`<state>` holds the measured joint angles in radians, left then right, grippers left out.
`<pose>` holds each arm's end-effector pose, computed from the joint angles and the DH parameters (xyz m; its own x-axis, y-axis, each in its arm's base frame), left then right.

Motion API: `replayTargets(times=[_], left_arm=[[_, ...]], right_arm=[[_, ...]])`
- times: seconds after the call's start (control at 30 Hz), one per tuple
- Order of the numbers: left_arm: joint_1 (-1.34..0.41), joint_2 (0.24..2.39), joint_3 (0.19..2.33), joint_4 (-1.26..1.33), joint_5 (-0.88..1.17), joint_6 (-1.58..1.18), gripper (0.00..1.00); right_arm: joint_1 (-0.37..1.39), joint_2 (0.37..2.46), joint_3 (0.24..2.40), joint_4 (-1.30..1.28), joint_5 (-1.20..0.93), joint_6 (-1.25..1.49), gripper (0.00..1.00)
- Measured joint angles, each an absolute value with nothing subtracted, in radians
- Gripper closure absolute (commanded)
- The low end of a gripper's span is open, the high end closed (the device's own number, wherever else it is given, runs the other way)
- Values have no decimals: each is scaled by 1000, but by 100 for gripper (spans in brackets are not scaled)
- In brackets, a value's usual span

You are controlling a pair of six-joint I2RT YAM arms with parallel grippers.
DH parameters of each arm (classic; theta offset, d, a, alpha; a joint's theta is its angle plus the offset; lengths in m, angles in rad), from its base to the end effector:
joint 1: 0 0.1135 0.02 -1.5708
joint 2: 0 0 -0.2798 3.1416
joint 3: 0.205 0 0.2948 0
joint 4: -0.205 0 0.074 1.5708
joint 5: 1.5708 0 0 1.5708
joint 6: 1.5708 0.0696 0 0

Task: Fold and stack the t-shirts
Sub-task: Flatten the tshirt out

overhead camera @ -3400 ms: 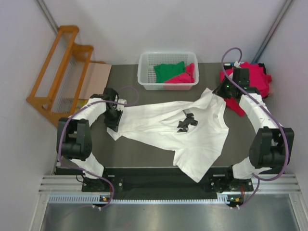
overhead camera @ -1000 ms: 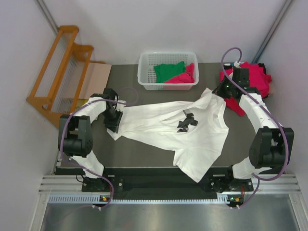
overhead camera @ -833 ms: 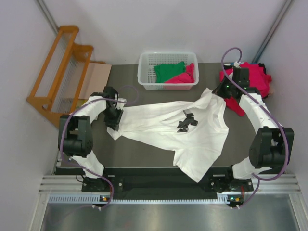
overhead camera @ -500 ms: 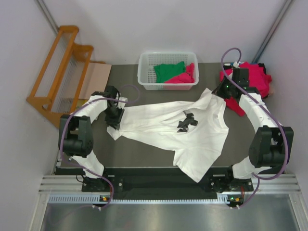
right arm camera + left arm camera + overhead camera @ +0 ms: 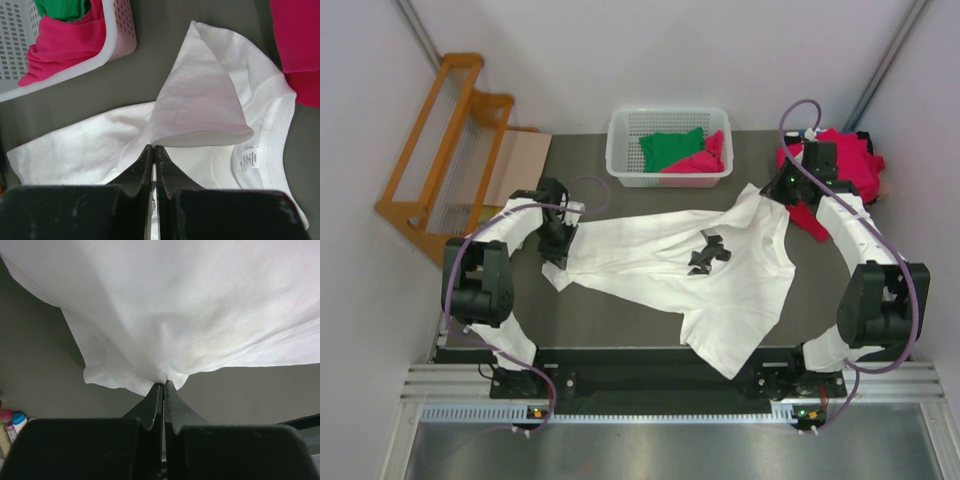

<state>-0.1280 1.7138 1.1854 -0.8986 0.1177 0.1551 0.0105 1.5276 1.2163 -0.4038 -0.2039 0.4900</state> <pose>0.3559 -0.0541 0.1551 -0.9476 0.2767 -0.1595 0.2934 0.9515 -0.0927 0.4082 0.0184 0.2685 -0.6553 0.4540 -0.6037 0.1646 0.8658 0.4725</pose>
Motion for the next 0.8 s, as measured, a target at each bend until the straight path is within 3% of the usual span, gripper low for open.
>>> replayTargets(times=[0.27,0.8], left_arm=[[-126,1714,1213,-903,96,155,100],[-81,1714,1574,-979,-23,163,100]], right_arm=[[10,1528,1216,-404,-204,490,100],[10,1450,1217,-387,-218,491,100]])
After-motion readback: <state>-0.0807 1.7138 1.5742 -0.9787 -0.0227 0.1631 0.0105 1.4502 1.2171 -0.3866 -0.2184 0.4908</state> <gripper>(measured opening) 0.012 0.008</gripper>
